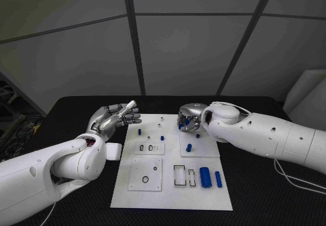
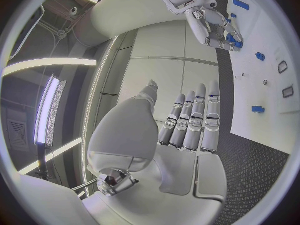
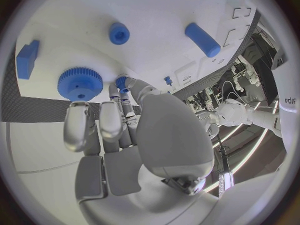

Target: Assemble the parts on the task board

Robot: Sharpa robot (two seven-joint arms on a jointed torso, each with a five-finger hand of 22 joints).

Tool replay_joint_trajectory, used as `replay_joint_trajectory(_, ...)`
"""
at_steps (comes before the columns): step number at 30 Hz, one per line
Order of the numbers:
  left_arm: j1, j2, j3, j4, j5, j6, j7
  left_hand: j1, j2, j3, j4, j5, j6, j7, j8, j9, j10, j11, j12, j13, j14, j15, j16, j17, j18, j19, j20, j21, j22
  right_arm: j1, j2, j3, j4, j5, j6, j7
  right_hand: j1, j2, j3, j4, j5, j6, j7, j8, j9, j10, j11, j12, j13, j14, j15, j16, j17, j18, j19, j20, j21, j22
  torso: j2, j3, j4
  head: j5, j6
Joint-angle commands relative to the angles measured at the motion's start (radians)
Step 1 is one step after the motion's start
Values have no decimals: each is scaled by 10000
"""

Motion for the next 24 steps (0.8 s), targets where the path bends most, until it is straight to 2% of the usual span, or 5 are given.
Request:
replay_joint_trajectory(1,9,10,9,0,-108,138,24,86,49,0,-70,-23,19,110,-33,-14,-4,68,-40,-10,-17,56,-74,17,-74,34,1,25,11,21,40,-1,-45,50,240,131,-19,6,110,3,25,122,-3,64,15,116,3,38,-13,332,1,85,27,-137,68,-3,58,46,13,-6,-1,-5,-2)
replay_joint_trajectory(5,9,11,9,-4,-108,142,17,88,52,0,-76,-23,18,112,-38,-15,-7,69,-46,-10,-18,58,-79,19,-75,31,1,24,11,19,65,-3,-61,36,46,130,4,54,246,-32,25,329,-31,130,44,275,-33,62,-7,327,-25,153,72,-148,100,-18,107,125,18,-5,6,5,-22)
replay_joint_trajectory(9,9,4,10,-10,-108,149,9,90,64,2,-81,-23,19,116,-43,-16,-9,71,-54,-10,-17,59,-85,21,-75,28,2,23,11,16,15,-3,51,-148,-720,114,117,172,506,-147,-243,664,-92,244,90,579,-115,107,23,317,-90,221,109,-179,197,-62,206,304,21,-6,-2,4,-2)
replay_joint_trajectory(16,10,-29,10,-10,-108,154,-19,90,68,2,-83,-23,19,118,-45,-16,-10,72,-58,-10,-17,60,-88,22,-76,26,2,23,11,13,-198,0,478,-238,-2113,-30,130,211,751,-268,-179,866,-119,283,104,808,-165,76,35,312,-143,295,145,-215,306,-116,314,497,26,-9,1,12,6)
replay_joint_trajectory(24,11,-51,10,-5,-108,187,-39,66,49,-31,-105,-24,18,138,-74,-20,-17,85,-98,-9,-43,74,-137,27,-84,-5,9,12,8,16,-107,5,601,-253,-2945,-212,130,209,916,-348,-124,858,-93,236,85,796,-143,-17,14,288,-134,278,81,-204,259,-121,301,449,44,-25,30,20,83)
